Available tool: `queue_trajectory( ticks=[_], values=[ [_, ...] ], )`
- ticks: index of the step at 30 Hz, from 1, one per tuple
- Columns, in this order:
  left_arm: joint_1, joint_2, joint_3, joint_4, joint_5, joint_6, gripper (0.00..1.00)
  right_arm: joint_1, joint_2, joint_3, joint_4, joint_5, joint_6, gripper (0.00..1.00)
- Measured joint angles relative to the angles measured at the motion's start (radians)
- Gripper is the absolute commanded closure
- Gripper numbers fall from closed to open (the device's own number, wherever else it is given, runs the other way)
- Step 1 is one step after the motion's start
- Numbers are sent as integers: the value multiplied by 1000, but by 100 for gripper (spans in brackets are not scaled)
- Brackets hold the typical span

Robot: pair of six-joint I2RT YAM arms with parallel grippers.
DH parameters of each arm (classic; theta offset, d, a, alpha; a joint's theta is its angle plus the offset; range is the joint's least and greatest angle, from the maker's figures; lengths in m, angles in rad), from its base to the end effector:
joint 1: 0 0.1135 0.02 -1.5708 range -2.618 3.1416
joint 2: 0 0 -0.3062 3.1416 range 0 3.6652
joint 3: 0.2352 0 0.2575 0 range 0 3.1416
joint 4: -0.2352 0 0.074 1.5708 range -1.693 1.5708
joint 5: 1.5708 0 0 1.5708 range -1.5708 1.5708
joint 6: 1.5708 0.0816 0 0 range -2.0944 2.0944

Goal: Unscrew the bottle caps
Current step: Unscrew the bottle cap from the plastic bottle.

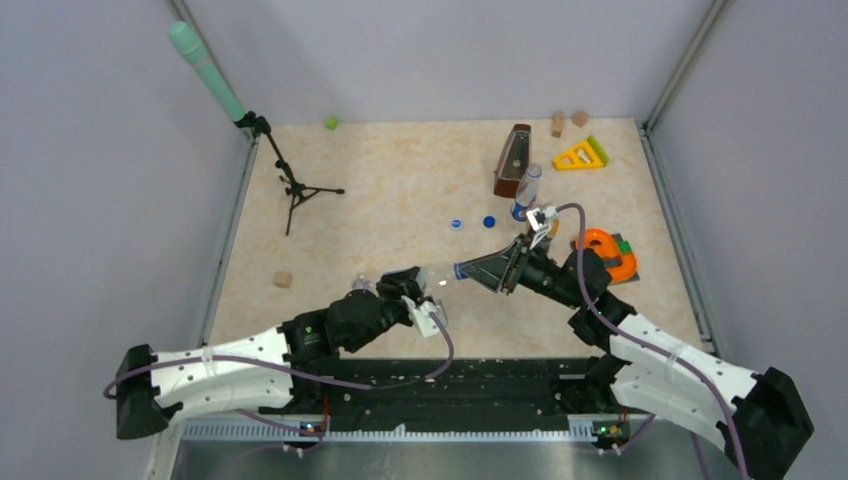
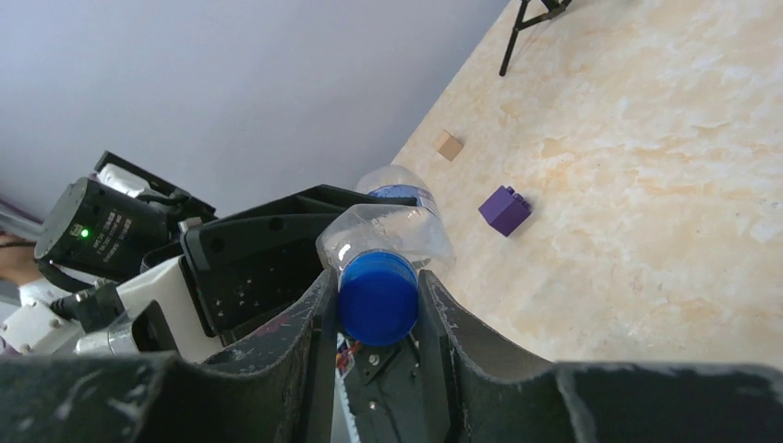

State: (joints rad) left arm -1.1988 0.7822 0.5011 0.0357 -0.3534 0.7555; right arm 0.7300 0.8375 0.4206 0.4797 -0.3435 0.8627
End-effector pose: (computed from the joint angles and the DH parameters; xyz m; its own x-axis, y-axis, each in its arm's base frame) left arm 0.1012 -0.1817 0.2809 0.4513 0.6130 -0.6485 0.6079 0.3207 0.7263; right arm 0.1448 0.1664 0.3039 -0.6368 0.3899 -0.6652 -0.6068 0.2788 0.7444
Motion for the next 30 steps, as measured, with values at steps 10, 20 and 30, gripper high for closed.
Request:
queue_trajectory(
  ticks=[10,20,30],
  values=[
    [141,-29,77,-189,356,-235,100,-1,-59,16,-69,-159,-303,100],
    [398,97,254,-459,965,-396,100,-2,-54,94,-178,-419,-707,100],
    [419,114,288,-528,1091,-439,100,-2,-42,137,-241,-534,-888,62]
  ],
)
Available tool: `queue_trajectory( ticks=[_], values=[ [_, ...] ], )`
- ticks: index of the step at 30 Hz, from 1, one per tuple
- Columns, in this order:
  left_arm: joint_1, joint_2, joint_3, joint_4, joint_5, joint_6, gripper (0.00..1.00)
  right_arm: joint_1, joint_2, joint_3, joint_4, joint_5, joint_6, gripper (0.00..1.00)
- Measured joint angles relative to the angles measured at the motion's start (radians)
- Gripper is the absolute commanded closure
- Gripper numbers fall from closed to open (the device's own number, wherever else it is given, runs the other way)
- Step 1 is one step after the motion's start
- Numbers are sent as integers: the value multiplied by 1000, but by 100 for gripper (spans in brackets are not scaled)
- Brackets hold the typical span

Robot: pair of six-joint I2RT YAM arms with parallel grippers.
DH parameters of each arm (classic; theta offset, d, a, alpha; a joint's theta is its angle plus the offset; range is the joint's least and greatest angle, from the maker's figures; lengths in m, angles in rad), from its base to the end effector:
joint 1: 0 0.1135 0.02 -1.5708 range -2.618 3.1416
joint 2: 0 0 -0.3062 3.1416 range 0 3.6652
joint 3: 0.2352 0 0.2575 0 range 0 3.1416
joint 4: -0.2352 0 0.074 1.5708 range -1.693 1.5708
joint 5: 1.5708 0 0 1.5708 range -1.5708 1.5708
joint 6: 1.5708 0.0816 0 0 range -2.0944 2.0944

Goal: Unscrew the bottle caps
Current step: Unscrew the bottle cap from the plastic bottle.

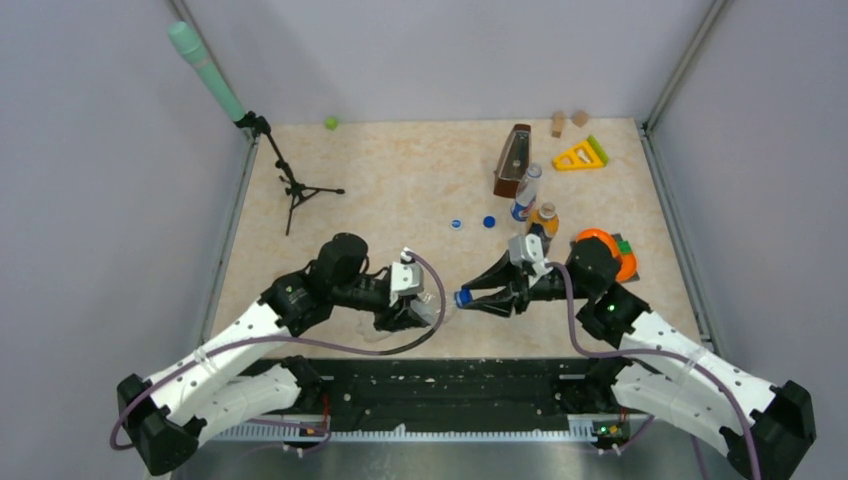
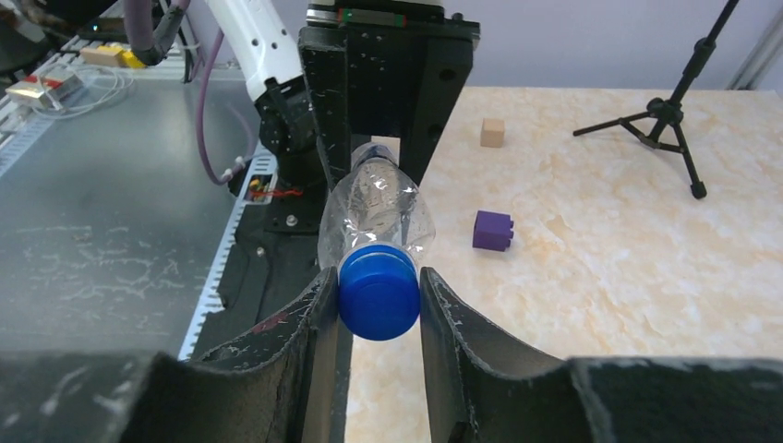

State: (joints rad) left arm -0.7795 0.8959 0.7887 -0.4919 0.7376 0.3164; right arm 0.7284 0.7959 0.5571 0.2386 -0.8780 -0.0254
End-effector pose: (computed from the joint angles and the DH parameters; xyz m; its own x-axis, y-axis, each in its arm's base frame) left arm 0.1002 -0.1761 0.3097 -0.0964 0.4190 -0.9028 0.9946 0.0059 -0.1034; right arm 0.0995 0.1729 0.3313 0.0252 0.0008 -0.9997 -0.9990 -0.0356 -0.0252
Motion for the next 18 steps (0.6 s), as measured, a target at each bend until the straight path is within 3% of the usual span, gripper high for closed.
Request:
queue_trajectory(
  ticks=[6,13,18],
  values=[
    [-3,-106,-43,112,-78,-3,100,2,-18,-8,39,51,75,40],
    [-5,-142,-58,183,-163,6,100,3,-72,-10,76,129,185,39],
    [-31,-145,-79,217,-299,35,100,3,-100,-10,78,310,349,40]
  ],
)
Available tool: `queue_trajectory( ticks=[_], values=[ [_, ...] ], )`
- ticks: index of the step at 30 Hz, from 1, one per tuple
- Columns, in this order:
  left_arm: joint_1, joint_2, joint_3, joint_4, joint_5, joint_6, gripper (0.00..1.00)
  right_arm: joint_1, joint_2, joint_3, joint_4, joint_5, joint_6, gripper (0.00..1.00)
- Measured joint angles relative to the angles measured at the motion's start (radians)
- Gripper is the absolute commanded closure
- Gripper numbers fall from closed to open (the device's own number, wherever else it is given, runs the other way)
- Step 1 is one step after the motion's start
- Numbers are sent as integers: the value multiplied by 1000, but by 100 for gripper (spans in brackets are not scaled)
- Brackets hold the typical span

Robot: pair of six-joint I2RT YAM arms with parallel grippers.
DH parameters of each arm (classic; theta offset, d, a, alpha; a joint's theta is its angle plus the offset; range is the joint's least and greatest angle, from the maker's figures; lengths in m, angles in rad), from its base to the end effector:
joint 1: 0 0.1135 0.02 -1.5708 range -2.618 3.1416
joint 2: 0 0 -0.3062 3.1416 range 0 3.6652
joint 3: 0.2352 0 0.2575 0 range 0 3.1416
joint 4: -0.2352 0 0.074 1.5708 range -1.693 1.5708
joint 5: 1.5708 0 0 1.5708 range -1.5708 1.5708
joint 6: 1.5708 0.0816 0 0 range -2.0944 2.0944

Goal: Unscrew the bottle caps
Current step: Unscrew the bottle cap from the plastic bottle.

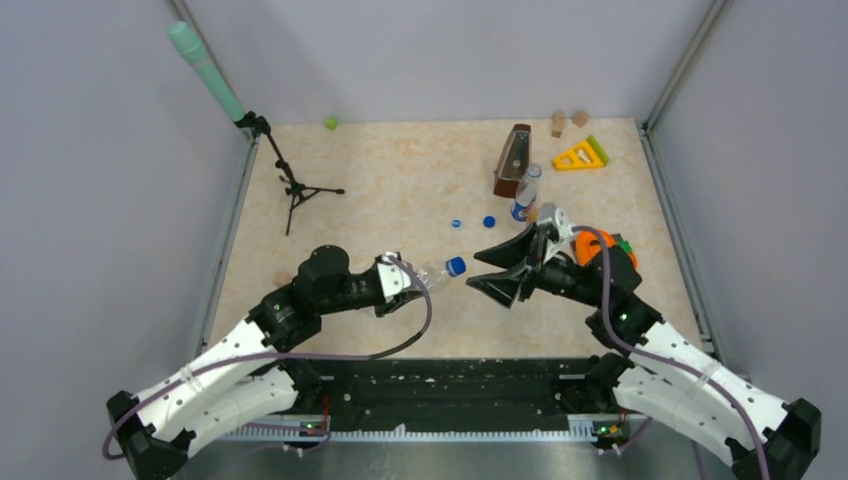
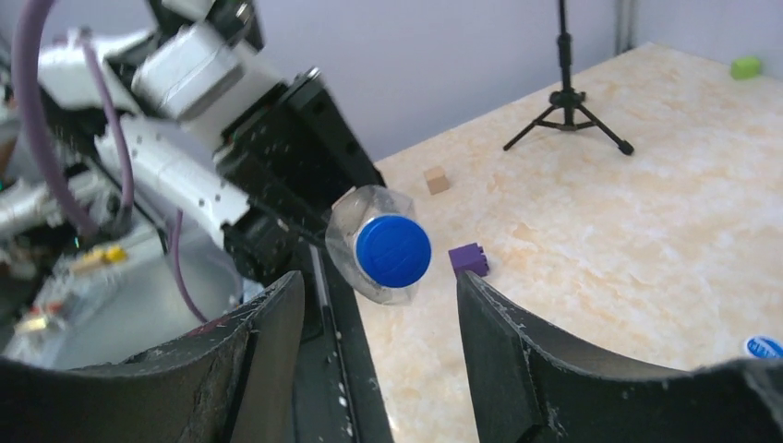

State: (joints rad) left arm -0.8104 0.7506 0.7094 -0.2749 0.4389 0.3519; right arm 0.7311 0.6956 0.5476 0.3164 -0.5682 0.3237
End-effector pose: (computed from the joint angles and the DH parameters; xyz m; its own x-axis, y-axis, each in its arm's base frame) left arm 0.1053 -0.1611 0.3260 0.1209 0.3256 -0.9377 0.9509 0.2333 0.2036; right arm 0.1063 0.1544 0.3561 -0.1863 0.1930 -0.9633 -0.9476 0.2235 0.2281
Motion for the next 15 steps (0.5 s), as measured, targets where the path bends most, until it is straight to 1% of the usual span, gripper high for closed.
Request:
queue_trajectory(
  ticks=[5,9,12,15],
  values=[
    [-52,-59,-69,76,-132,50,100,0,-49,-24,28,141,209,40],
    [-148,-99,-114,146,-277,122,100,0,-71,-42,37,249,340,40],
    [-239,-78,-123,179,-418,194,100,0,-64,-56,54,295,422,39],
    [-293,-34,-124,200,-517,247,100,0,-37,-63,63,320,488,40]
  ],
)
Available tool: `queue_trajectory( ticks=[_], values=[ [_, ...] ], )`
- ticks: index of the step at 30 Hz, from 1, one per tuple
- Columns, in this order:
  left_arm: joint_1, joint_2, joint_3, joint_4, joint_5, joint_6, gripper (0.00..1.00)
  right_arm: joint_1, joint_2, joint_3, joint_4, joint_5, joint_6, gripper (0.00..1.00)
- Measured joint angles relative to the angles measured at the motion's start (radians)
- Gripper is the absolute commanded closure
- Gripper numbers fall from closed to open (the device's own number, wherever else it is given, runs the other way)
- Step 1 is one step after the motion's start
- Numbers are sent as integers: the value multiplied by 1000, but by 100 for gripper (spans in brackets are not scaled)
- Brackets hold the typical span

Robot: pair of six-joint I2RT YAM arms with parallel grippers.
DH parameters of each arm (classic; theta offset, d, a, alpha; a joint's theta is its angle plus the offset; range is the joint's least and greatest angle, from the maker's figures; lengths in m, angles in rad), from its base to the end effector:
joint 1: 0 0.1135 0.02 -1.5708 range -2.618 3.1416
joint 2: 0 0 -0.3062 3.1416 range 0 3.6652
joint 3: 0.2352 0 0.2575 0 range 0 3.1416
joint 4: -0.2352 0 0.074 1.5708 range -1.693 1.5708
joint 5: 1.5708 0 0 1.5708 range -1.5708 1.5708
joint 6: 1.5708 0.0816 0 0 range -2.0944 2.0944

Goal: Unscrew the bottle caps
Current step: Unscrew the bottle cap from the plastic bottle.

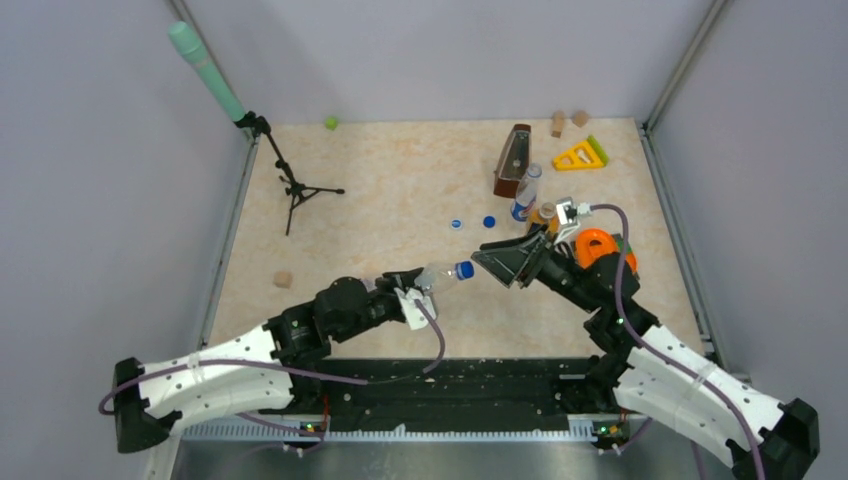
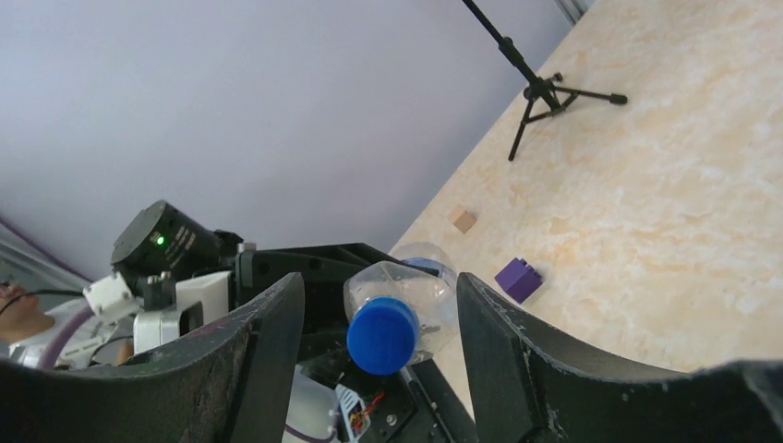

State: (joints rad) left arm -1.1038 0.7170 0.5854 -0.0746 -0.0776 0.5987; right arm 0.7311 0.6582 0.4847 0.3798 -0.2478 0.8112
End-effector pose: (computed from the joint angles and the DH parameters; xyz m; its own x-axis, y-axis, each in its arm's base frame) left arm 0.0945 -0.1734 0.3095 0.4063 0.4422 -0.7996 0.7591 0.3237 0.5647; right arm 0.1241 0.1382 0.3480 -0.4939 0.5013 -0.7104 -0.6794 0.2874 0.6751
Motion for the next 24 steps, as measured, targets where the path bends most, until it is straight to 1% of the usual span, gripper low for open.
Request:
queue_trajectory(
  ticks=[6,9,13,19,22,24],
  values=[
    [-48,39,-23,49,-164,82,100,0,69,0,-1,2,66,40],
    [-58,45,-23,76,-205,104,100,0,76,0,6,-9,80,40],
    [-63,53,-23,83,-228,119,100,0,78,-6,49,-25,92,40],
    [-66,62,-23,83,-232,126,100,0,112,-5,40,-54,90,41],
    [-70,62,-23,84,-231,126,100,0,141,-3,26,-68,90,45],
    [-71,63,-23,84,-232,127,100,0,153,-3,17,-73,90,53]
  ],
)
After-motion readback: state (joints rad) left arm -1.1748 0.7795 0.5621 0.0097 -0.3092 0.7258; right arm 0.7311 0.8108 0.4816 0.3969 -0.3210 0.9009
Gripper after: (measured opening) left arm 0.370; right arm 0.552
